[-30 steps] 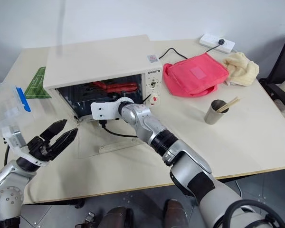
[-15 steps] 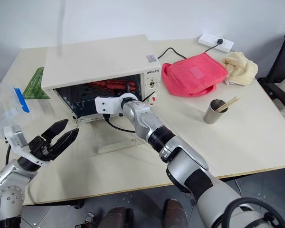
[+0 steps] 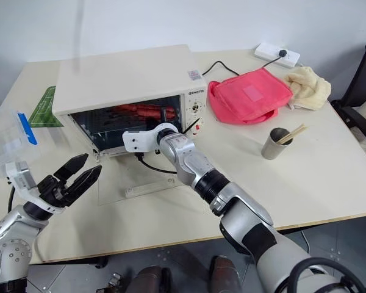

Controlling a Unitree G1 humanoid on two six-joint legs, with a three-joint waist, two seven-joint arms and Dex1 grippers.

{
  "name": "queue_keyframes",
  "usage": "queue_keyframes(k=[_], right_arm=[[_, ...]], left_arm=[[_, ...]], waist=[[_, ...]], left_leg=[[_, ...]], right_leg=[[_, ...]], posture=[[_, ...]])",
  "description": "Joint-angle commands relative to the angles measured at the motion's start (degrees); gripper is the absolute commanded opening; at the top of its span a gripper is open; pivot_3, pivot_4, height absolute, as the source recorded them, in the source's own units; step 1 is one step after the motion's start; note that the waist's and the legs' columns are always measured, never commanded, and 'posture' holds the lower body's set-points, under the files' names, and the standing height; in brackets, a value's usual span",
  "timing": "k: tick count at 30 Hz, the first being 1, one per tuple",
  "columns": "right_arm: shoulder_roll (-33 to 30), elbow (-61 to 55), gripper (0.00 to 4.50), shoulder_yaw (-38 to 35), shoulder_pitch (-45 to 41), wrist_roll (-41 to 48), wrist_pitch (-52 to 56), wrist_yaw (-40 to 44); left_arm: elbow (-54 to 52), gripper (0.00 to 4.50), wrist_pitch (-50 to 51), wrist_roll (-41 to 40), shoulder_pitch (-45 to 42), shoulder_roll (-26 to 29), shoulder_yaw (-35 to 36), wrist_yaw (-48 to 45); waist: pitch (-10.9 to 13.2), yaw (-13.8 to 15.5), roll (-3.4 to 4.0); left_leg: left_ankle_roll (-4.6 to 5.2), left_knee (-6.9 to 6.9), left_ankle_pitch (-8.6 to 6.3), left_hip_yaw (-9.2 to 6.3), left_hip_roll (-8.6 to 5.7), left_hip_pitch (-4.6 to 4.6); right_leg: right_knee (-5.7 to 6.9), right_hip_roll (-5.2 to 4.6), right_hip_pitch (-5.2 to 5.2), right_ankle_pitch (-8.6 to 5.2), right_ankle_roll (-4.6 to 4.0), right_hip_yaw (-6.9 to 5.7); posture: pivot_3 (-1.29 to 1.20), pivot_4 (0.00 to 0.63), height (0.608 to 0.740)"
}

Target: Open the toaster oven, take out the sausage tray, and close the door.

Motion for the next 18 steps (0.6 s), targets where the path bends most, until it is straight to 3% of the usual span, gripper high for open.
queue_keyframes(k=[1, 18], right_arm=[[0.6, -5.8, 0.01, 0.0, 0.8, -0.5, -0.7, -0.7], [-4.6, -25.0, 0.01, 2.6, 11.5, -7.6, -0.3, 7.2]], left_arm=[[-0.5, 4.5, 0.4, -1.5, 0.0, 0.6, 0.4, -0.6], [-2.8, 4.5, 3.9, -7.9, 0.8, 2.3, 2.9, -1.2]], waist=[[0.0, 0.0, 0.0], [0.0, -0.2, 0.0]], left_leg=[[0.0, 0.0, 0.0, 0.01, 0.01, 0.0], [-0.02, -0.02, -0.01, 0.06, 0.04, 0.03]], right_leg=[[0.0, 0.01, 0.0, 0.0, 0.0, 0.0], [-0.02, 0.04, -0.02, -0.01, -0.02, 0.05]], posture=[[0.0, 0.15, 0.74], [0.0, 0.15, 0.74]])
